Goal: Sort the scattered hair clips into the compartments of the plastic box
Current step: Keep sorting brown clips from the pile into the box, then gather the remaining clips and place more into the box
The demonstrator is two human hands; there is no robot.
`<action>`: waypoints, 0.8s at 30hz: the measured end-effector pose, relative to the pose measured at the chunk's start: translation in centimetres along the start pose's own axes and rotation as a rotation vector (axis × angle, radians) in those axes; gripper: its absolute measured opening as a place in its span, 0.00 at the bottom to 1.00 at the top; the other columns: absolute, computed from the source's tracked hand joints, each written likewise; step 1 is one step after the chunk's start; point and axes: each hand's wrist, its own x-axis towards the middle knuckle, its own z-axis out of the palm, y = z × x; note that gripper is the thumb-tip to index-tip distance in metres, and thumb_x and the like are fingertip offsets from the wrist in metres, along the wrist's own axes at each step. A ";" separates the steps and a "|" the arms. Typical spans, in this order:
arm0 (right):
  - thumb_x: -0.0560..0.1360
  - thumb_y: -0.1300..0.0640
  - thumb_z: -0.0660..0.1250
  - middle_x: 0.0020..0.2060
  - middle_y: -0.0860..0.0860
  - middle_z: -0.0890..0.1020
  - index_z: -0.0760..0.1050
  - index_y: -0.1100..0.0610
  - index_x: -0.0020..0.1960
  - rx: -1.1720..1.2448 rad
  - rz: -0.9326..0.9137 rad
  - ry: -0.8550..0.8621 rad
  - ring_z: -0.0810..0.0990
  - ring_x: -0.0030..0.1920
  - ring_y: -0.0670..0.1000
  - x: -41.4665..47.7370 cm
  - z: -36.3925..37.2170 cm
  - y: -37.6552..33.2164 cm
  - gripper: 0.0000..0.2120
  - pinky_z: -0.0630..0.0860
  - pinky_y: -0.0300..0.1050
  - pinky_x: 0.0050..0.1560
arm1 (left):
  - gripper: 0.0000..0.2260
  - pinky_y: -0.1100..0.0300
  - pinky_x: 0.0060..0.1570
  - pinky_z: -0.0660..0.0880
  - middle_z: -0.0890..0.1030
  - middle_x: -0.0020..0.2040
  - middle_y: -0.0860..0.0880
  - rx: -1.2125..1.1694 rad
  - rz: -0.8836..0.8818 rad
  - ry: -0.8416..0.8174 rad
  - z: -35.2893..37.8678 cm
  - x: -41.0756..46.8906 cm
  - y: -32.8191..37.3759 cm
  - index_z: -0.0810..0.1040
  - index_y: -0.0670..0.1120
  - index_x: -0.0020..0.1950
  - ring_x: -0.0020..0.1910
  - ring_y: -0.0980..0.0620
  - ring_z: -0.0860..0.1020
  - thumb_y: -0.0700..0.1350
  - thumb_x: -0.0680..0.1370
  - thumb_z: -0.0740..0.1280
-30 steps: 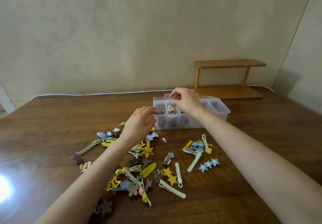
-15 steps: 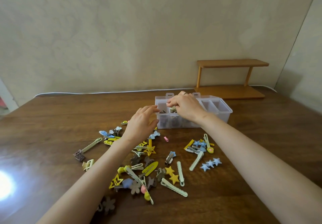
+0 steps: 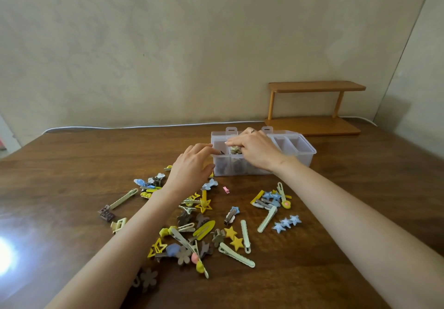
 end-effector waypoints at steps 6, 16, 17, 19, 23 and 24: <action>0.79 0.64 0.58 0.61 0.49 0.79 0.75 0.51 0.65 0.098 -0.024 0.100 0.70 0.63 0.50 -1.4 0.1 -0.3 0.18 0.68 0.50 0.64 | 0.17 0.54 0.58 0.70 0.73 0.65 0.50 -0.076 -0.098 -0.020 -0.9 0.0 -0.7 0.69 0.48 0.66 0.65 0.51 0.69 0.47 0.78 0.63; 0.74 0.66 0.65 0.55 0.49 0.81 0.81 0.54 0.55 0.189 -0.104 0.311 0.72 0.57 0.49 -5.3 1.2 -2.2 0.13 0.69 0.43 0.60 | 0.09 0.50 0.52 0.76 0.80 0.53 0.49 -0.195 -0.140 -0.005 -2.8 0.2 -1.0 0.78 0.47 0.55 0.53 0.50 0.77 0.47 0.77 0.65; 0.74 0.66 0.66 0.52 0.49 0.82 0.81 0.54 0.53 0.207 -0.113 0.312 0.73 0.54 0.47 -5.5 1.4 -2.5 0.12 0.72 0.44 0.58 | 0.08 0.50 0.53 0.75 0.81 0.52 0.49 -0.195 -0.149 -0.015 -3.0 0.2 -1.2 0.78 0.47 0.54 0.52 0.50 0.77 0.47 0.76 0.65; 0.73 0.63 0.68 0.46 0.48 0.81 0.82 0.53 0.51 0.263 -0.145 0.214 0.73 0.49 0.45 -5.8 1.6 -3.3 0.09 0.75 0.47 0.53 | 0.07 0.51 0.52 0.75 0.81 0.49 0.49 -0.174 -0.163 -0.048 -3.4 0.1 -1.6 0.79 0.47 0.52 0.51 0.49 0.78 0.47 0.76 0.66; 0.73 0.54 0.70 0.44 0.47 0.79 0.82 0.48 0.51 0.332 -0.216 -0.123 0.69 0.46 0.42 -5.9 1.6 -5.5 0.07 0.71 0.46 0.48 | 0.07 0.55 0.45 0.73 0.80 0.42 0.49 -0.113 -0.154 -0.207 -4.4 -1.0 -2.2 0.78 0.44 0.46 0.44 0.49 0.77 0.47 0.74 0.69; 0.73 0.52 0.70 0.44 0.47 0.78 0.82 0.47 0.51 0.334 -0.236 -0.181 0.68 0.46 0.41 -6.0 1.6 -5.9 0.07 0.68 0.42 0.47 | 0.07 0.57 0.43 0.72 0.80 0.41 0.49 -0.128 -0.142 -0.264 -4.7 -1.4 -2.3 0.78 0.44 0.44 0.41 0.51 0.76 0.47 0.74 0.70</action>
